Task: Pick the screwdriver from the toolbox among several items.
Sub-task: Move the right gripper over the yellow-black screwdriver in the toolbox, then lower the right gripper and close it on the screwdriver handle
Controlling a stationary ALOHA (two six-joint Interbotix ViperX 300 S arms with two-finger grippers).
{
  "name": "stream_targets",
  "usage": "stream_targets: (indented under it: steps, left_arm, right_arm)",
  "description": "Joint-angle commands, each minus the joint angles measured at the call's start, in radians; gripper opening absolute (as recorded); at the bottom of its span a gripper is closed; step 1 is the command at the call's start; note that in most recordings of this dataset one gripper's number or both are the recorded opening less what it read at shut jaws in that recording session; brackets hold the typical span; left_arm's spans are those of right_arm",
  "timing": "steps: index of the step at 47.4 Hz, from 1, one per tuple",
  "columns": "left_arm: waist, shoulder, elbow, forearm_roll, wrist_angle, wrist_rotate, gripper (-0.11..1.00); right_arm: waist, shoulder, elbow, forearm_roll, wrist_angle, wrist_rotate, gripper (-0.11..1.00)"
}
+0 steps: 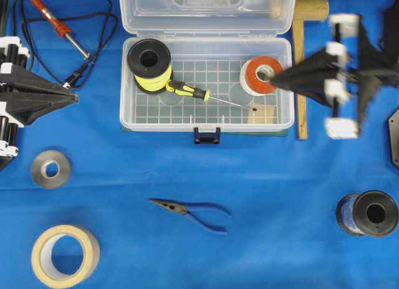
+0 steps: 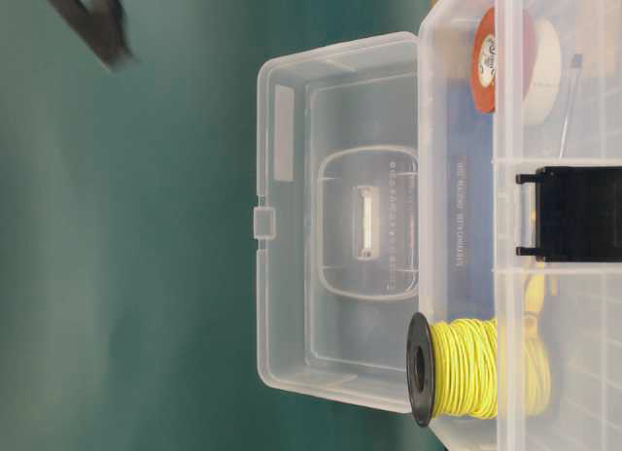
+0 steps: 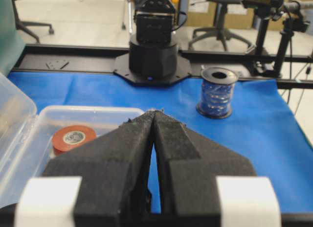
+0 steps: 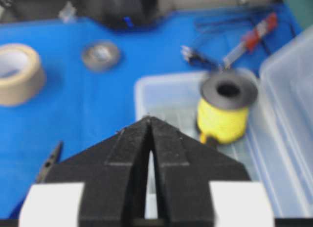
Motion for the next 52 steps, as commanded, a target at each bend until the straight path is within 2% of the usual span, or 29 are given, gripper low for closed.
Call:
stream_targets:
  steps: [1,6,8,11,18,21,28,35,52]
  left_arm:
    - [-0.003,0.006,-0.018,-0.003,-0.002,-0.002,0.0]
    - [-0.002,0.009,-0.017,-0.003,0.002,-0.002,0.0]
    - [-0.002,0.011,-0.017,-0.003,0.003,0.0,0.0]
    - [-0.002,0.012,-0.017,-0.003,0.005,-0.002,0.0]
    - [-0.002,0.012,-0.017,-0.003,0.003,-0.002,0.0]
    - [-0.002,0.012,-0.017,-0.003,0.005,-0.003,0.0]
    - [-0.003,0.012,-0.015,-0.003,0.006,-0.005,0.0]
    - [-0.002,0.012,-0.011,-0.003,0.008,-0.005,0.0]
    - [-0.002,0.0,-0.006,-0.005,0.032,-0.003,0.0]
  right_arm:
    - [-0.038,0.08,-0.1,0.005,0.078,0.032,0.0]
    - [-0.075,0.204,-0.19,0.002,0.183,0.077,0.02]
    - [-0.083,0.249,-0.224,0.002,0.222,0.086,0.09]
    - [-0.089,0.314,-0.278,0.0,0.278,0.092,0.24]
    - [-0.092,0.472,-0.399,-0.008,0.371,0.097,0.68]
    - [-0.095,0.546,-0.443,-0.008,0.397,0.103,0.78]
    - [-0.109,0.69,-0.52,-0.008,0.445,0.141,0.73]
    - [-0.112,0.799,-0.56,-0.008,0.462,0.146,0.73]
    - [-0.11,0.92,-0.577,0.0,0.459,0.144,0.72]
